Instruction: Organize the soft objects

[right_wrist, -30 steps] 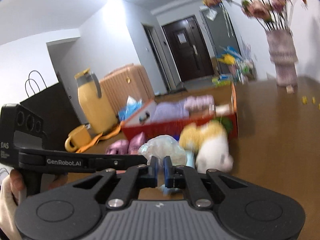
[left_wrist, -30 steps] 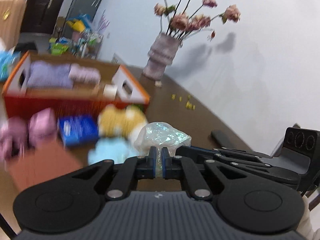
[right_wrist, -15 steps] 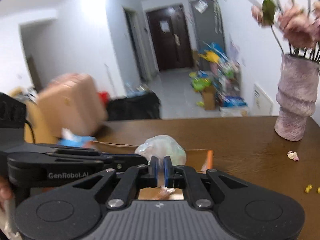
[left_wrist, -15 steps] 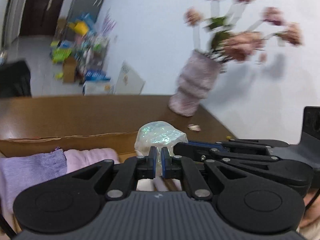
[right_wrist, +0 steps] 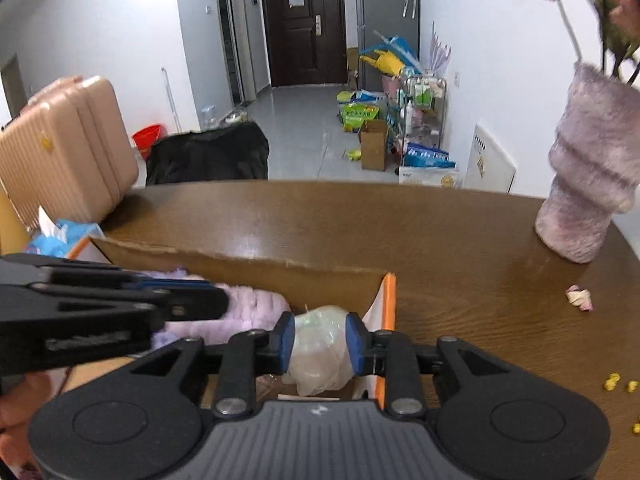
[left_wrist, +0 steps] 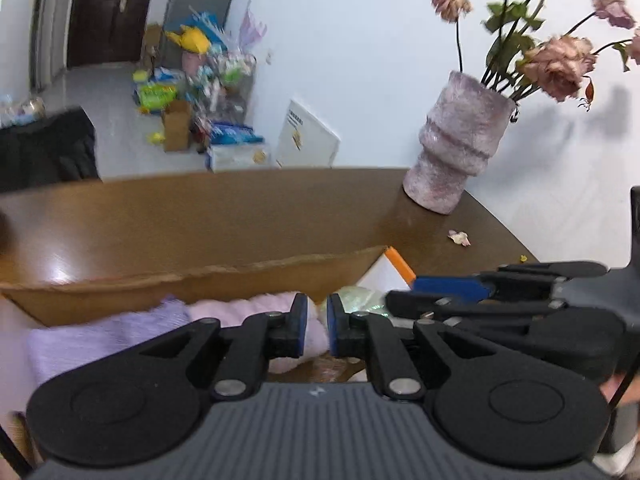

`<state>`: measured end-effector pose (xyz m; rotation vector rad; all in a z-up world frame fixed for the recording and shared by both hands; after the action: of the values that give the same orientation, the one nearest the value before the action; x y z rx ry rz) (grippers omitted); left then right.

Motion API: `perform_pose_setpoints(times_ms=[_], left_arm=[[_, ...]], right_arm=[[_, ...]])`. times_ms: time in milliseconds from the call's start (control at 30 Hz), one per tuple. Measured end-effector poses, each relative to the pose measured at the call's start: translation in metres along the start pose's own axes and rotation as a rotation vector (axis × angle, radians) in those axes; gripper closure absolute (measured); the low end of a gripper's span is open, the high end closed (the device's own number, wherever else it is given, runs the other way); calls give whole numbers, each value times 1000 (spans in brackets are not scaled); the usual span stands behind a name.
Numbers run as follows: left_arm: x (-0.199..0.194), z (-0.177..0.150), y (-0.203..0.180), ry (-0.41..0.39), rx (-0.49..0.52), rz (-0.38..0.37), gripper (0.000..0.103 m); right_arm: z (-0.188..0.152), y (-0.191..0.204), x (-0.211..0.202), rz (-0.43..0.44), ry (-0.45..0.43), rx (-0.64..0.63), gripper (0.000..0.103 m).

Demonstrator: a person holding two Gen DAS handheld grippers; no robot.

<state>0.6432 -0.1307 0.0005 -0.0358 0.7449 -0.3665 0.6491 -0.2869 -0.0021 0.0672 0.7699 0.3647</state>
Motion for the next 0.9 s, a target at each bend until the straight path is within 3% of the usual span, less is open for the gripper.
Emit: perform_pose_setpoints(times_ms=[133, 267, 367, 567, 700, 800, 900], left_arm=[[-61, 11, 4, -62, 31, 84, 93], [-131, 7, 13, -146, 77, 190, 73], [-180, -9, 21, -179, 84, 249, 70], [-256, -59, 22, -239, 84, 294, 68], [-295, -103, 18, -314, 85, 315, 58], [-312, -149, 20, -359, 88, 352, 53], [-319, -202, 25, -339, 45, 361, 53]], right_arm=[[12, 12, -49, 22, -61, -6, 73], [12, 35, -111, 36, -131, -75, 56], [0, 51, -154, 34, -169, -123, 53], [-41, 87, -211, 29, -210, -202, 50], [-79, 113, -241, 70, -286, -216, 46], [-116, 129, -255, 104, -372, -229, 41], [-160, 143, -259, 102, -379, -193, 41]])
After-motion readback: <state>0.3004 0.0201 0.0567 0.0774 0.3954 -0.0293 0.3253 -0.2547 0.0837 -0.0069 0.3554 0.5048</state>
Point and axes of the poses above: each gripper's, at about its wrist camera, not at the fingertips, and x roughly the way its jaws point, y to its left, z to its top, the point moved 5 cm from there along x, roughly the way its jaws point, and after that the axes turned 9 degrees about z, right-handed, at the moved point
